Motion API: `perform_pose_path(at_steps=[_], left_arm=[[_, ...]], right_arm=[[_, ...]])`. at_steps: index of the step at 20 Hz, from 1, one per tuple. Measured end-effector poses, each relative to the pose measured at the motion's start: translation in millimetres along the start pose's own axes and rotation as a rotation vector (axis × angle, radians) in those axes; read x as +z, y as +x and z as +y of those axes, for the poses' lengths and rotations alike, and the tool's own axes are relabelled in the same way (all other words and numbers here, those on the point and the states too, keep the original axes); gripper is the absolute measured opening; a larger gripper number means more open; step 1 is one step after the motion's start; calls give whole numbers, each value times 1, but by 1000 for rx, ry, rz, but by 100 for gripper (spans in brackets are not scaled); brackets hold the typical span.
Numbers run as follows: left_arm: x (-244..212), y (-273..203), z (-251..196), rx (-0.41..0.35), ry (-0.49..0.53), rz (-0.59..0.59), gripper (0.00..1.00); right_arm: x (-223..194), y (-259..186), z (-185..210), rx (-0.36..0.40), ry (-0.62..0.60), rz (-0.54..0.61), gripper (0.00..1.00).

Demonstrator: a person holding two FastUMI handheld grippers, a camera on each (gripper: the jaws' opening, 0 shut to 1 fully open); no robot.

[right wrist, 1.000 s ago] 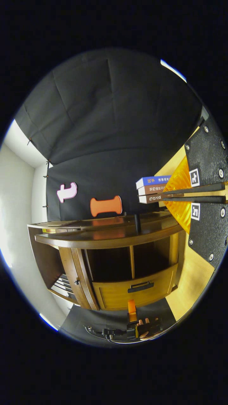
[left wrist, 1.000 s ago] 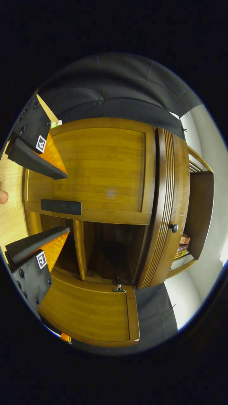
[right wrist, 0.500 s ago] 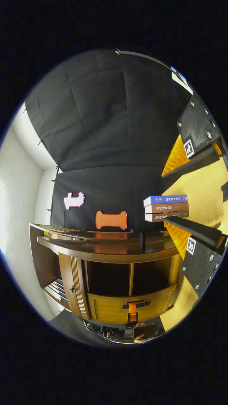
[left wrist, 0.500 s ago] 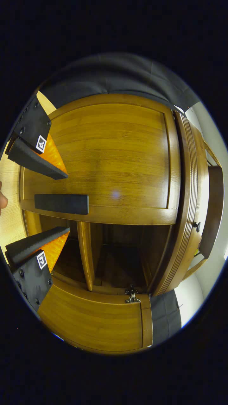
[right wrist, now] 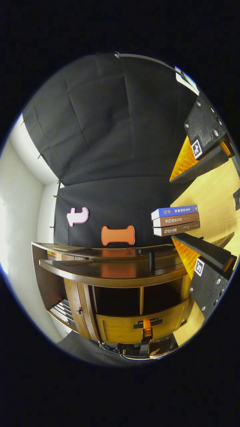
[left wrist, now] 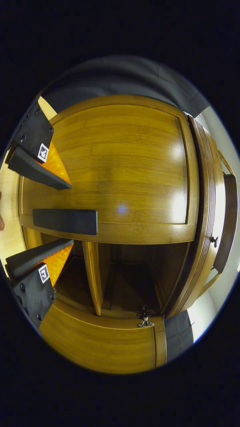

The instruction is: Open the right door of the double-door shoe cabinet with the right hand, and open the left door with the left hand.

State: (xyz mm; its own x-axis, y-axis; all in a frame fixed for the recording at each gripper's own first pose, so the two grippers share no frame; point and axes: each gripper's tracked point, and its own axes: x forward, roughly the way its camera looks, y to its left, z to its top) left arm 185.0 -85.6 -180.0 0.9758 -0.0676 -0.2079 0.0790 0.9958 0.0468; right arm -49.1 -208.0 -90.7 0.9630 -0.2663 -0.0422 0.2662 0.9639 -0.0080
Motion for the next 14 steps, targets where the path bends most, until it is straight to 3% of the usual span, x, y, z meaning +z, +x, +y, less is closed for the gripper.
perform_pose_path(at_steps=[9, 14], left_arm=[[-12, 4, -5, -11, 6, 12, 40], [-14, -2, -4, -4, 34, 15, 33]], right_arm=[[3, -8, -2, -3, -5, -3, 92], [-1, -12, 8, 10, 9, 19, 92]])
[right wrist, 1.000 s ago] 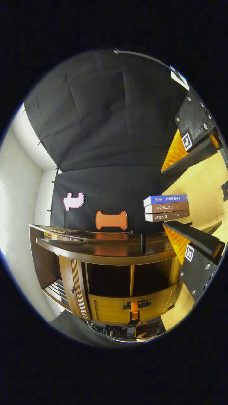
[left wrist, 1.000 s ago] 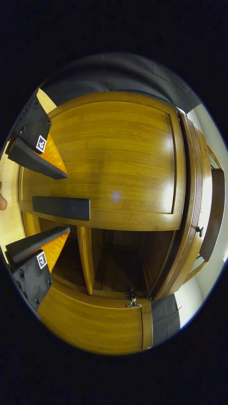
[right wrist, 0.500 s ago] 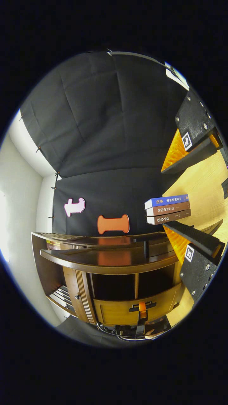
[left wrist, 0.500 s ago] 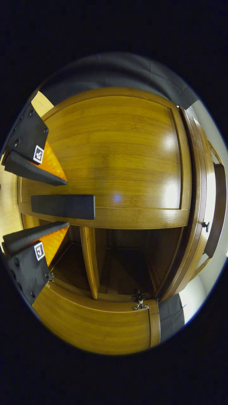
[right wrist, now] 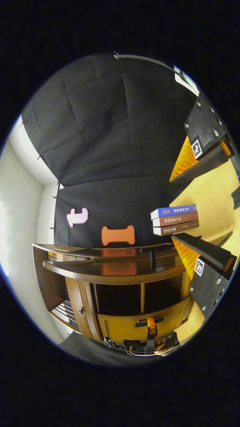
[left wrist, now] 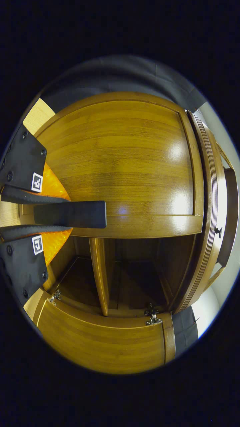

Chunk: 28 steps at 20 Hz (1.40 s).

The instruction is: Open the right door of the double-door shoe cabinet with the right hand, and open the left door with the left hand.

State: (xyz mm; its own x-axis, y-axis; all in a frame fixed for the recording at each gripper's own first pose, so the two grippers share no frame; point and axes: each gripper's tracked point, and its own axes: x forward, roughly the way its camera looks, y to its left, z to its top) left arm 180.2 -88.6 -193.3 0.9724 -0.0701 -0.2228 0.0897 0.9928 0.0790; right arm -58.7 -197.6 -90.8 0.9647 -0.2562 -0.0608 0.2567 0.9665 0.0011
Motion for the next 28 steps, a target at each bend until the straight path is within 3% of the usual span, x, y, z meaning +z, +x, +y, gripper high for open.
perform_pose_path(at_steps=[11, 13, 14, 28], left_arm=[[-3, -49, 1, -73, -37, 11, 33], [-4, -63, 4, -92, -48, 13, 33], [-4, -70, 5, -100, -49, 13, 33], [-9, -147, 36, -117, -37, 14, 33]], right_arm=[[25, -33, 31, 8, -23, -26, 92], [29, -44, 43, 21, -29, -29, 92], [32, -46, 50, 28, -28, -31, 100], [37, -75, 129, 138, -23, -33, 100]])
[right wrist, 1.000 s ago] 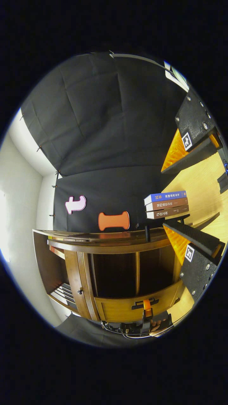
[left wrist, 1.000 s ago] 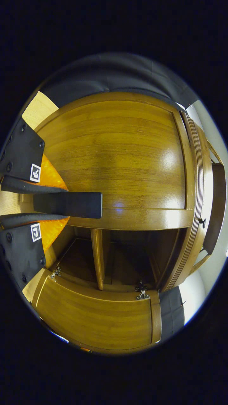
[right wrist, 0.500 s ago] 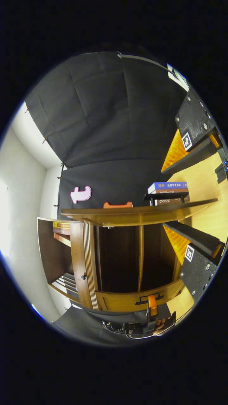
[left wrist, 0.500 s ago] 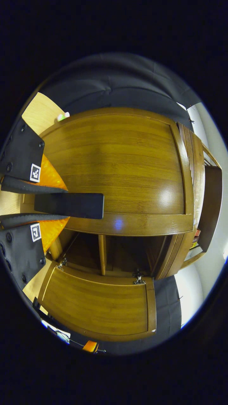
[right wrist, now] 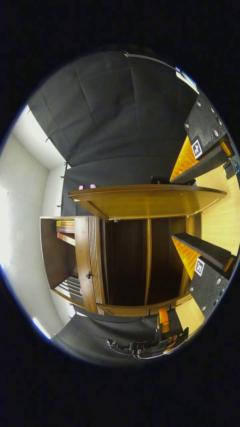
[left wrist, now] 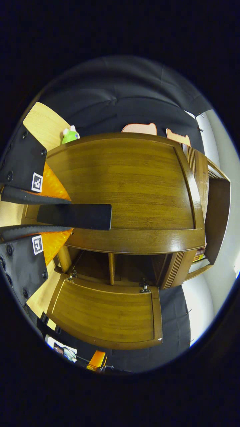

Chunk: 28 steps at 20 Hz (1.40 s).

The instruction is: Open the right door of the double-door shoe cabinet with the right hand, and open the left door with the left hand.

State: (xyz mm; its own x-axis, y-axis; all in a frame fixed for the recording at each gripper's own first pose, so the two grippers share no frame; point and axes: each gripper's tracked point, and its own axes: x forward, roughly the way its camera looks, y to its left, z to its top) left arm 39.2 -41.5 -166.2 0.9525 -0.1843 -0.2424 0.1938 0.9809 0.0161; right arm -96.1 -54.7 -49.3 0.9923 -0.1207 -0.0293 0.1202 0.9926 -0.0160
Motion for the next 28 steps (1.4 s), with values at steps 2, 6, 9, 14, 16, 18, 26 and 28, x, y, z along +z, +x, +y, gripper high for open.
perform_pose_path(at_steps=[2, 6, 9, 14, 16, 18, 26, 28], left_arm=[[-1, -13, 8, -1, -1, 0, 33], [-2, -33, 20, 6, -7, -5, 33], [-3, -45, 31, 21, 0, -6, 33], [-3, -63, 48, 32, -11, -6, 27], [-3, -68, 53, 33, -18, -9, 27], [-5, -74, 59, 41, -9, -14, 27], [-2, -101, 94, 115, 19, -24, 20], [0, -109, 108, 133, 20, -29, 19]], right_arm=[[1, -1, 10, 17, 11, 3, 100], [0, -2, 24, 37, 15, -1, 100], [0, -2, 31, 48, 15, 2, 100], [-3, 0, 48, 78, 18, 9, 92], [-5, 1, 56, 93, 15, 14, 100], [-5, 1, 64, 106, 10, 16, 100], [-7, 6, 84, 134, 17, 19, 97], [-6, 6, 93, 147, 21, 19, 92]])
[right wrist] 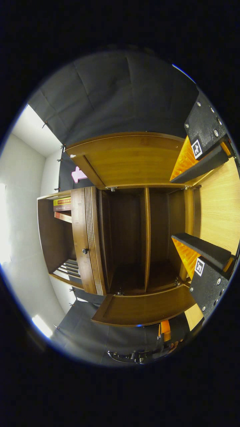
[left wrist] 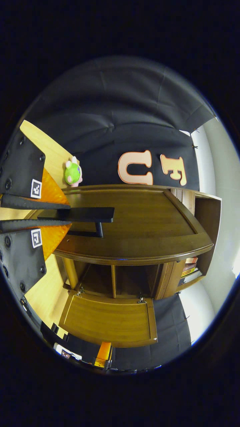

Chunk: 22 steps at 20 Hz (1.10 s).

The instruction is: Open the right door of the double-door shoe cabinet with the right hand, and open the left door with the left hand.

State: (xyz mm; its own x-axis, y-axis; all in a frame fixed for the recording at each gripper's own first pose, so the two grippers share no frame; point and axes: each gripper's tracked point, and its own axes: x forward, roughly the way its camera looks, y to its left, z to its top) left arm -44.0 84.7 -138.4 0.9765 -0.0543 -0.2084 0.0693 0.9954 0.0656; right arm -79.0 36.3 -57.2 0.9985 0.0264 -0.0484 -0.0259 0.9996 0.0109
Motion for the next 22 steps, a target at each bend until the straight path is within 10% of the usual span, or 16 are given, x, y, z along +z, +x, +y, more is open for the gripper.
perform_pose_path(at_steps=[22], left_arm=[[-3, -21, 88, 127, -19, 3, 12]], right_arm=[[-9, 16, 25, 36, -5, 22, 92]])
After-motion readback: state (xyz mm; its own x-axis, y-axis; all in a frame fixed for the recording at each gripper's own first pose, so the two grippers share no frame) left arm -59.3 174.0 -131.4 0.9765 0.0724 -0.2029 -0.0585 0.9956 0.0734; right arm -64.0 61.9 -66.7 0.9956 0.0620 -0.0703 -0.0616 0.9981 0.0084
